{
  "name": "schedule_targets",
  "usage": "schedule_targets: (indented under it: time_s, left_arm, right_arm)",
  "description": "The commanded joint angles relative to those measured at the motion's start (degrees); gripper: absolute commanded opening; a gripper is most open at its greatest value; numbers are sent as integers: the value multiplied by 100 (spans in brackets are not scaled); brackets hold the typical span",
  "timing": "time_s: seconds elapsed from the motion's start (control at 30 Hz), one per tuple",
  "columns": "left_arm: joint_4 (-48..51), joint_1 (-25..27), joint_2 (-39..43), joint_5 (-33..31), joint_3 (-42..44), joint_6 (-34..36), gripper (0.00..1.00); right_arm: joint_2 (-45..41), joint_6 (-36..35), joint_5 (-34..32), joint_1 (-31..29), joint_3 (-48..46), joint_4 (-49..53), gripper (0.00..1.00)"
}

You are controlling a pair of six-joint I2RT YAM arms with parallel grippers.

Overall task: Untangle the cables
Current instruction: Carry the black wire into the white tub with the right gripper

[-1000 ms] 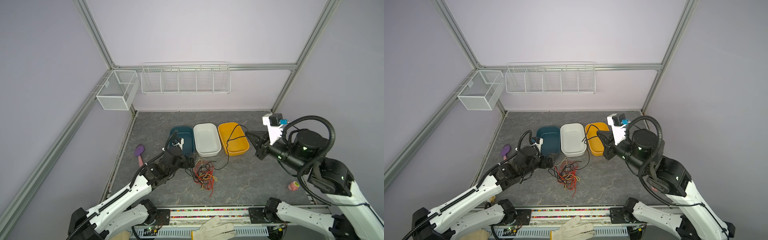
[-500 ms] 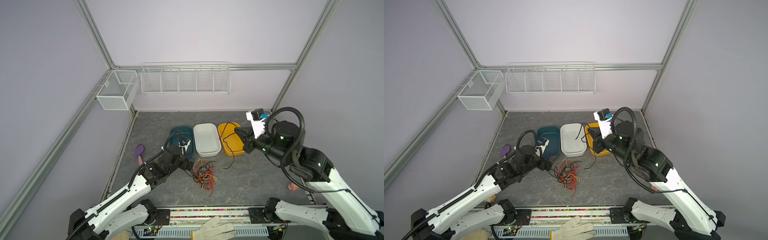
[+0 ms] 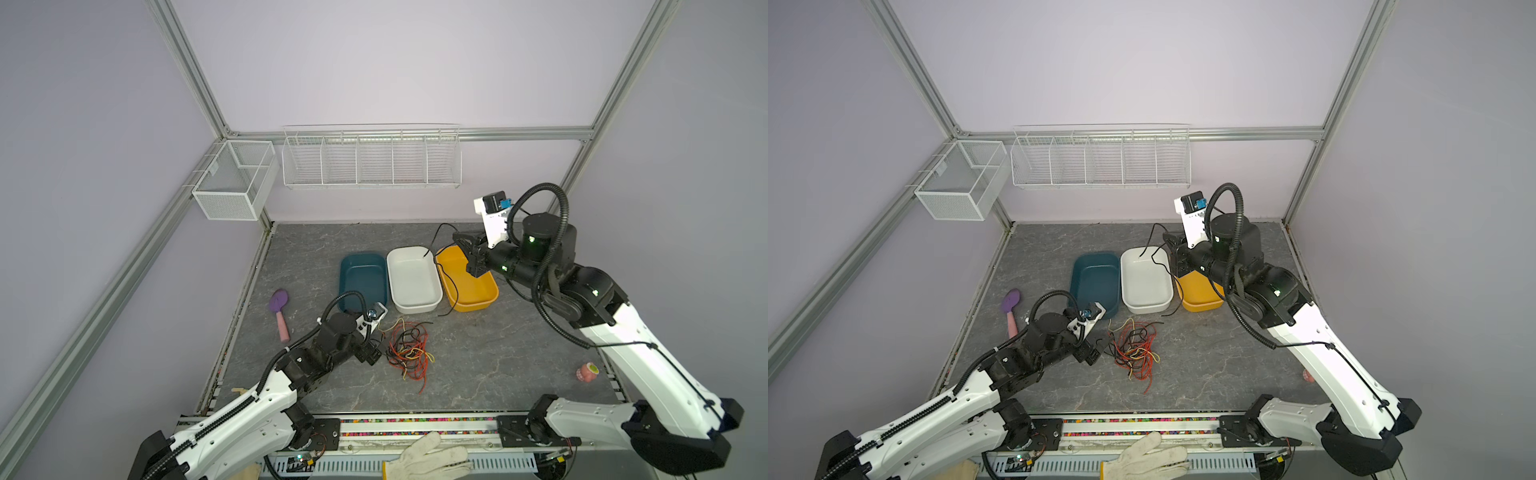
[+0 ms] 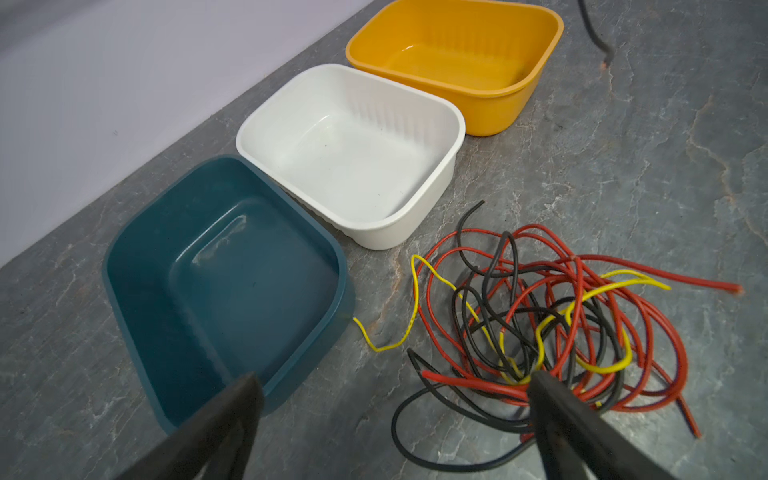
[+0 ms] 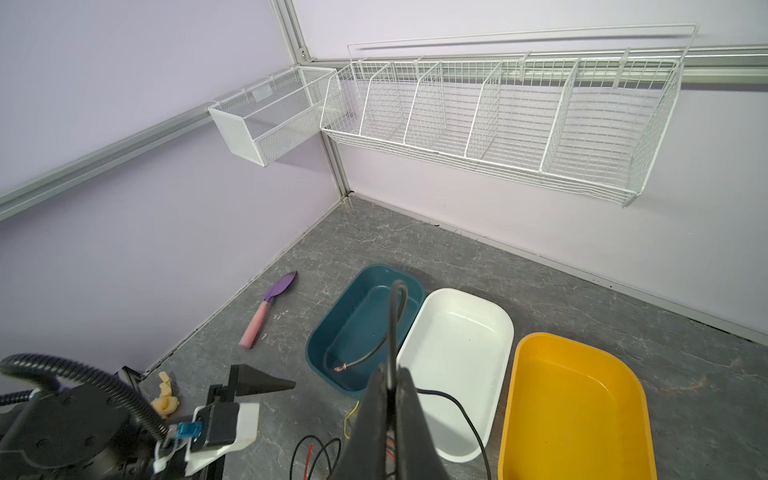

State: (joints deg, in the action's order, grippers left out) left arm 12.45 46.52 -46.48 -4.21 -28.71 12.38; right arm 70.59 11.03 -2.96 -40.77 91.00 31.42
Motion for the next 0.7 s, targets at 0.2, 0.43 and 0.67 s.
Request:
schedule_targets:
  time_s: [0.2,0.43,0.67]
  left_arm:
    - [-76,207,7,-289,-160,545,99]
    - [-65,279,376,-589,-152,551,99]
    - [51,339,417,-827,-271,496,99]
  right_arm:
    - [898,-1,421,185,299,-674,7]
    - [1549,-97,302,314,514,-995,7]
    - [2174,-145,187,420,525,-1307,7]
